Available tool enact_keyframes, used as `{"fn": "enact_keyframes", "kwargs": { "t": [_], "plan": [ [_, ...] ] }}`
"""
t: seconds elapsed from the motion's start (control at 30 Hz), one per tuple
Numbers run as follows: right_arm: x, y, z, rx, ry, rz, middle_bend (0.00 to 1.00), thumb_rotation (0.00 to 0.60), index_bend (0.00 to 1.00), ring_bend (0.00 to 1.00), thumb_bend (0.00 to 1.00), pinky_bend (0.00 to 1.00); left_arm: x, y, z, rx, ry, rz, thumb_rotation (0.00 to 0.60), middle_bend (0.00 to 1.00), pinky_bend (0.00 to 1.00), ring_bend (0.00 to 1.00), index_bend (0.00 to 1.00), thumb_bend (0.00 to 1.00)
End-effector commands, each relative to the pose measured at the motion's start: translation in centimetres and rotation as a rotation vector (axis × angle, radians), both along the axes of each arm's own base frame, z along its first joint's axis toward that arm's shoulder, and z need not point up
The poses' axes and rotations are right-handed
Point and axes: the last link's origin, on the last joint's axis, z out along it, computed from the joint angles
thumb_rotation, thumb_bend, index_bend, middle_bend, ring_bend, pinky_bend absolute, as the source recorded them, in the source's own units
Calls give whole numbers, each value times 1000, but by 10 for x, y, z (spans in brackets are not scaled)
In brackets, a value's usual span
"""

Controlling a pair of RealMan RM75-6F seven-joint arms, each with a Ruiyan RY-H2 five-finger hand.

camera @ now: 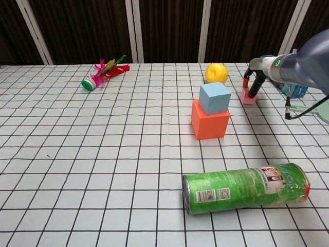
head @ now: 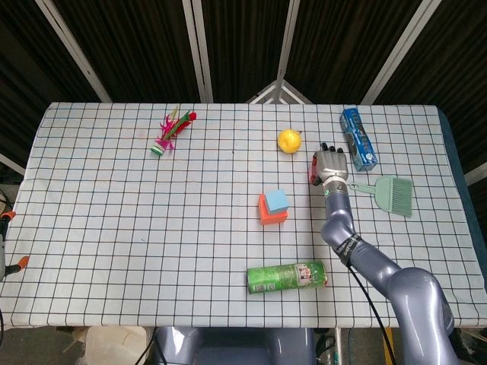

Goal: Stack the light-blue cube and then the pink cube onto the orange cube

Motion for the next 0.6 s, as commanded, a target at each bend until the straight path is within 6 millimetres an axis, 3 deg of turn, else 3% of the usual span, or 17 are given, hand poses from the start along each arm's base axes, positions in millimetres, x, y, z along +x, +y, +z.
{"fn": "enact_keyframes", "kwargs": {
  "t": [0.03, 0.3, 0.6],
  "plan": [
    [9, 1, 4, -4, -8, 27, 78, 600, 445, 96, 452, 87, 0, 0, 0, -2, -1, 0, 600, 11, 18, 0, 160, 201],
    [46, 11, 26, -27, -15, 119, 78, 600, 445, 96, 452, 87, 0, -1, 2, -2, -13, -5, 600, 12, 18, 0, 160, 202],
    [91, 52, 65, -12, -23, 274, 78, 600, 445, 95, 452, 87, 0, -1, 2, -15, -34, -18, 600, 13, 18, 0, 160, 202]
  ]
}}
